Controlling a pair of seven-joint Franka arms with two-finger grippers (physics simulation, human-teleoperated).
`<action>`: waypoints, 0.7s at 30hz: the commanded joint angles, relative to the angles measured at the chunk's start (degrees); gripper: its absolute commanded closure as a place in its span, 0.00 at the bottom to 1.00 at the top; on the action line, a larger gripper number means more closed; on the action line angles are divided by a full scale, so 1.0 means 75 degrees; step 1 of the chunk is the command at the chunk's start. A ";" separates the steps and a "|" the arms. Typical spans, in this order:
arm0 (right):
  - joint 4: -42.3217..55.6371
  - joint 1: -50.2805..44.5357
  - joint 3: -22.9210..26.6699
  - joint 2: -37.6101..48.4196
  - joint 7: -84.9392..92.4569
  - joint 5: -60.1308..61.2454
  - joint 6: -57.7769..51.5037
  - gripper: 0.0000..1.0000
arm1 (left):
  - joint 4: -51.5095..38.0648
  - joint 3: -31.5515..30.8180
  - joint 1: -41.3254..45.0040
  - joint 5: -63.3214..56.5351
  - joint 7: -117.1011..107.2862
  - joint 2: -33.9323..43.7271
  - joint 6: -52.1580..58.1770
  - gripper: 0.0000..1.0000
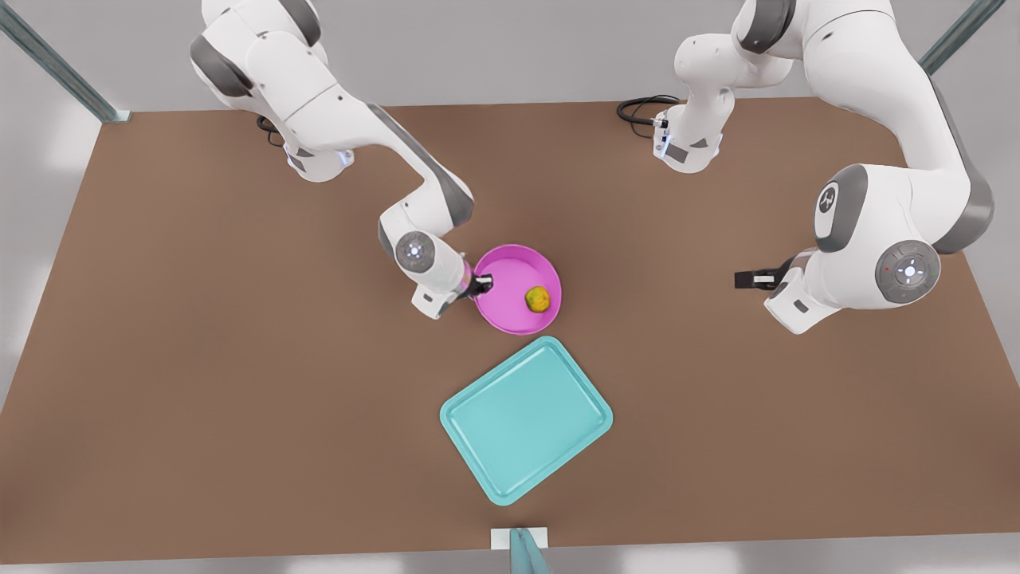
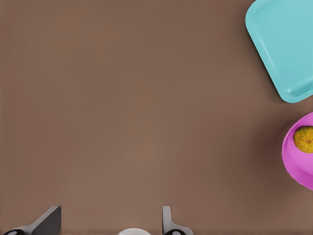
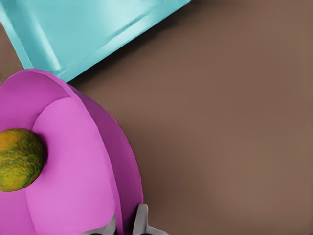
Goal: Place the orange on the plate with the left arm and the plate on the tray with the right arm
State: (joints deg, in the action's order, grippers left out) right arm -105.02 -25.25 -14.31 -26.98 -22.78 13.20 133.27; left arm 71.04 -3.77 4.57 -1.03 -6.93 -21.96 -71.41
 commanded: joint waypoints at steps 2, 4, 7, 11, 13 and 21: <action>0.0362 0.0308 -0.0003 0.0000 -0.0256 -0.0049 -0.0039 0.79 | -0.0003 -0.0002 0.0000 -0.0004 0.0009 0.0010 0.0017 0.00; 0.0620 0.0496 -0.0003 -0.0082 -0.0197 0.0010 0.0020 0.79 | -0.0003 -0.0002 0.0000 -0.0004 0.0009 0.0010 0.0017 0.00; 0.1147 0.0695 0.0009 -0.0292 -0.0115 0.0384 0.0055 0.79 | -0.0003 -0.0002 0.0000 0.0008 0.0021 0.0010 0.0028 0.00; 0.2506 0.0871 0.0068 -0.1218 -0.0103 0.0560 0.0043 0.79 | -0.0027 -0.0002 0.0000 0.0008 0.0033 0.0022 0.0169 0.00; 0.3081 0.0988 0.0126 -0.1722 -0.0091 0.0549 0.0043 0.79 | -0.0038 -0.0002 -0.0012 0.0008 0.0103 0.0010 0.0216 0.00; 0.5120 0.0894 0.0208 -0.3340 -0.0115 0.0572 0.0160 0.79 | -0.0027 -0.0002 -0.0012 0.0008 0.0068 -0.0037 0.0216 0.00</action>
State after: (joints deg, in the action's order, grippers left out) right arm -67.54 -18.36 -12.73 -51.36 -22.83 17.65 133.99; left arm 70.86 -3.77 4.48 -0.94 -6.64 -22.28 -70.00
